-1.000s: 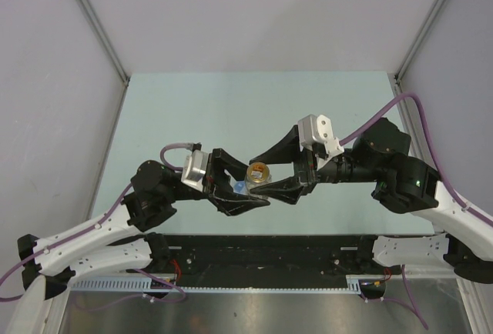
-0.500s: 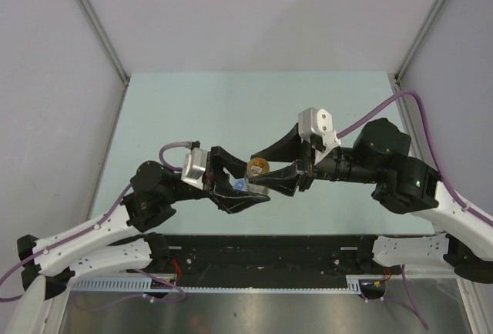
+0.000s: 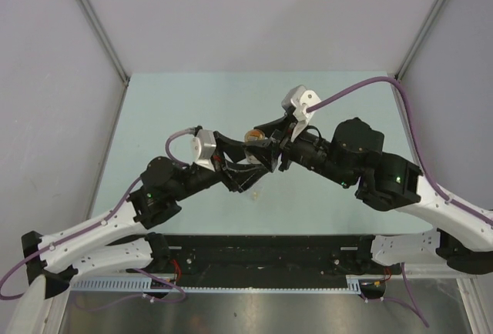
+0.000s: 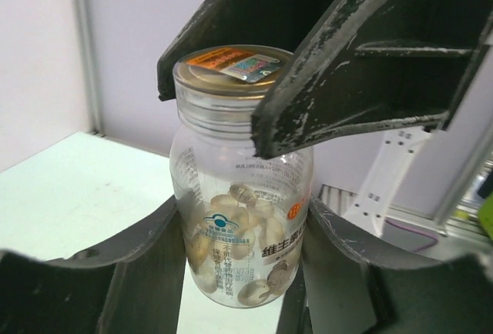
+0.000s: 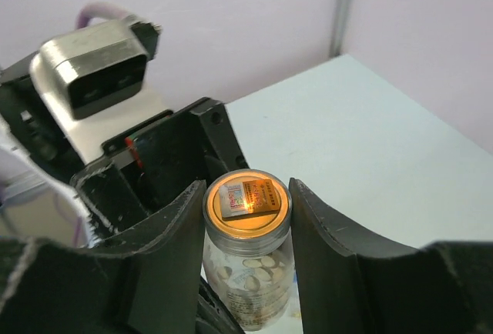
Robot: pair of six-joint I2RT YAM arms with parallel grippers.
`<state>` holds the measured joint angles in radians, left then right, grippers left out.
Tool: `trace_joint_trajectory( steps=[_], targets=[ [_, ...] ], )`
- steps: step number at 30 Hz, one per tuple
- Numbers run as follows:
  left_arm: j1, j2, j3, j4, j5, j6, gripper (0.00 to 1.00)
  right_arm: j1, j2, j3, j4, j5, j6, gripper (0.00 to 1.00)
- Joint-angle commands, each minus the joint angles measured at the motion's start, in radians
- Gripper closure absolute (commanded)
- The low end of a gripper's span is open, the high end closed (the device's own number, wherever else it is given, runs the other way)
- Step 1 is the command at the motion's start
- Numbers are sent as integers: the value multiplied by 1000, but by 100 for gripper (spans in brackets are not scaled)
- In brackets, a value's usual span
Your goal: Sort the pills into containers
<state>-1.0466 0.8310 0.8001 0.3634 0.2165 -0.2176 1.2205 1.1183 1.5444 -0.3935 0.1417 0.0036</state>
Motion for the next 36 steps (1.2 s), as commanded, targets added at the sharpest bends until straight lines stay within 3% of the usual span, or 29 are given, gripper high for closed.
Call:
trace_joint_trajectory(
  steps=[1,5,8,9,10,11,12,21,29,36],
  targets=[
    [0,22,71,34,-134,86,100,11,41,34,-4,338,44,95],
    [-1,39,91,25,-146,95,100,43,48,34,8,432,46,90],
    [-1,36,91,20,-146,96,100,68,38,34,15,427,21,62],
    [0,33,90,19,-146,96,99,74,34,33,18,405,12,45],
    [-1,33,88,17,-147,96,100,76,29,31,22,389,6,40],
    [0,28,85,16,-147,93,99,82,15,28,27,353,0,26],
    [-1,25,83,14,-147,92,100,85,8,20,30,336,-1,22],
    [-1,-44,59,-32,-86,55,100,80,-118,13,16,202,-26,13],
    [-3,-44,70,-44,225,-6,99,51,-186,37,-51,-245,-79,12],
    [-30,0,106,-44,366,12,100,50,-166,37,-97,-324,-128,12]
  ],
)
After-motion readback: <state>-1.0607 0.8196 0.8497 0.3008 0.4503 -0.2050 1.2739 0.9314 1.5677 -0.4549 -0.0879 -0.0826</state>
